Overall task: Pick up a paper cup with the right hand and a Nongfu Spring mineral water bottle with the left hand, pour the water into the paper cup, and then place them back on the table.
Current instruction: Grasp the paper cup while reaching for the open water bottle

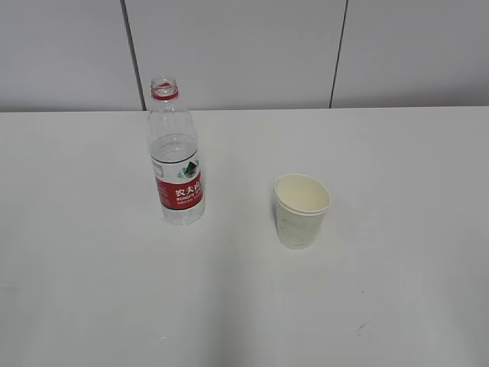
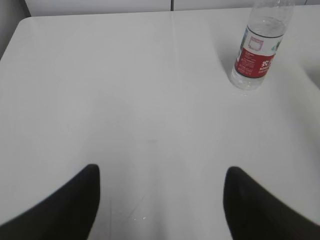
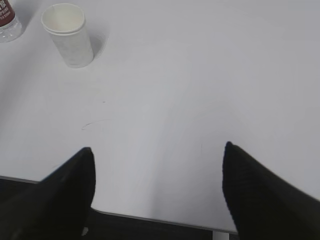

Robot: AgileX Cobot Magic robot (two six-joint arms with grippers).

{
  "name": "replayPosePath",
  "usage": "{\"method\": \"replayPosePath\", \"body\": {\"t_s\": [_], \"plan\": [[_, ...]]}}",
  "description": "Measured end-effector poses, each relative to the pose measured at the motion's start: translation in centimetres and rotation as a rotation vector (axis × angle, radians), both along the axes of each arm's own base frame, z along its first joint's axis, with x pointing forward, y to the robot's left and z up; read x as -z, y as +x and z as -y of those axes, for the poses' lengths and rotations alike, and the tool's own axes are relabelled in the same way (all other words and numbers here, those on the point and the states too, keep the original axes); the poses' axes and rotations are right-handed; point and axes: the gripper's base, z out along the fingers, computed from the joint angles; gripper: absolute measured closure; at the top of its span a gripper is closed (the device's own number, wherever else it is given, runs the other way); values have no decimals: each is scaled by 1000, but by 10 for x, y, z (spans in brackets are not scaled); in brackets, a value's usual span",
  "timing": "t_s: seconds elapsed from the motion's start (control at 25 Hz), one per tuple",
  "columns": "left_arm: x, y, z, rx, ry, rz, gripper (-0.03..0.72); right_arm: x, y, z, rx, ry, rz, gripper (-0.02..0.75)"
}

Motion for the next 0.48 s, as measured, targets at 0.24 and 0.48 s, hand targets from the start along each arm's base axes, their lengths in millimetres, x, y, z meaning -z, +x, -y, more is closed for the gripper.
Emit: {"method": "replayPosePath", "body": {"t_s": [0.24,0.48], "plan": [[0,0,0,0,0,0,215,0,0,0,0,0,0,150],[0,0,0,0,0,0,223,0,0,0,0,0,0,150]]}}
